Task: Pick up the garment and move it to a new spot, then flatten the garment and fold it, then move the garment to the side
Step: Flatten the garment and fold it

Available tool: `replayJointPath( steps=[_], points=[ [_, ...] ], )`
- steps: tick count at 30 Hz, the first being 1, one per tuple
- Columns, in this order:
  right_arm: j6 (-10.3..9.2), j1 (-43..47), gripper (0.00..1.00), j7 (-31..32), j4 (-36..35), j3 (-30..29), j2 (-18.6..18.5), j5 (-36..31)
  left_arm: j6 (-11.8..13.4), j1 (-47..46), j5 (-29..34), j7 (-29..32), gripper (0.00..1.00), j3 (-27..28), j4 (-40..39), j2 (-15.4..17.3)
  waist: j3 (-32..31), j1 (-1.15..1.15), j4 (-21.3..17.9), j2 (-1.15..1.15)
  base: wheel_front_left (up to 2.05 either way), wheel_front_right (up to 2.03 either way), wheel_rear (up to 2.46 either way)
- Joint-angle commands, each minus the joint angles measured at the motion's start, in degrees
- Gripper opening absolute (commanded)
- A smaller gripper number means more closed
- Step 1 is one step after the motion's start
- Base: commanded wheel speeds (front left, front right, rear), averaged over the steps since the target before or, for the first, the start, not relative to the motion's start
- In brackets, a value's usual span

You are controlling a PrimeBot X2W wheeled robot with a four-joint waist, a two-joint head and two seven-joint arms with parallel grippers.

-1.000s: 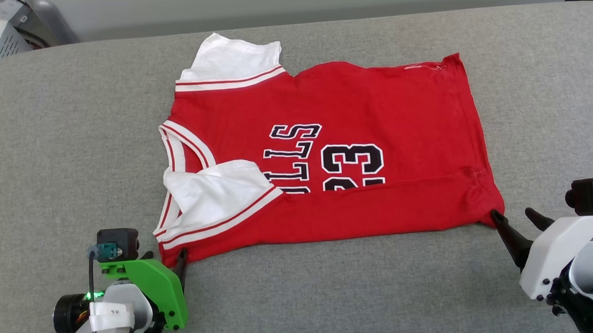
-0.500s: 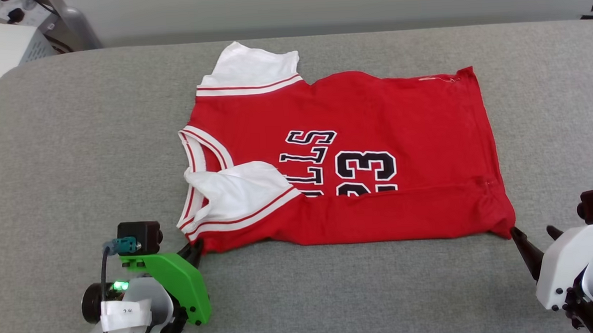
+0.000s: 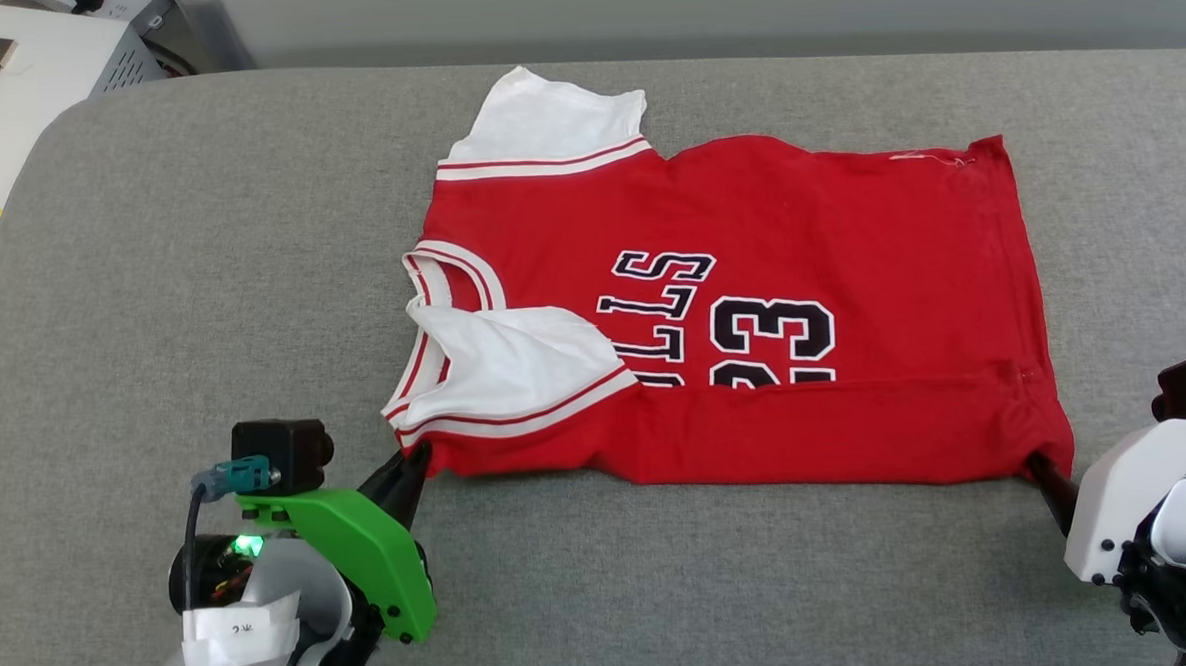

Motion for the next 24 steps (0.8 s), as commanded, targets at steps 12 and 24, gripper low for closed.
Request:
replayJointPath(
  steps=[12, 24],
  points=[
    [-0.03, -2.55, 0.1, -0.38, 7.48, -0.5, 1.43, -0.92, 0.81, -0.38, 1.77, 0.6, 0.0, -0.64, -0.67, 0.53, 2.37, 0.0, 1.45, 0.0, 0.0, 0.0, 0.0],
    [-0.03, -1.34, 0.0, -1.66, 8.62, -1.65, -0.55, 0.42, 0.49, 1.86, 0.55, 1.31, 0.0, -1.54, 1.62, 0.71, -2.63, 0.0, 1.32, 0.0, 0.0, 0.0, 0.0]
  ],
)
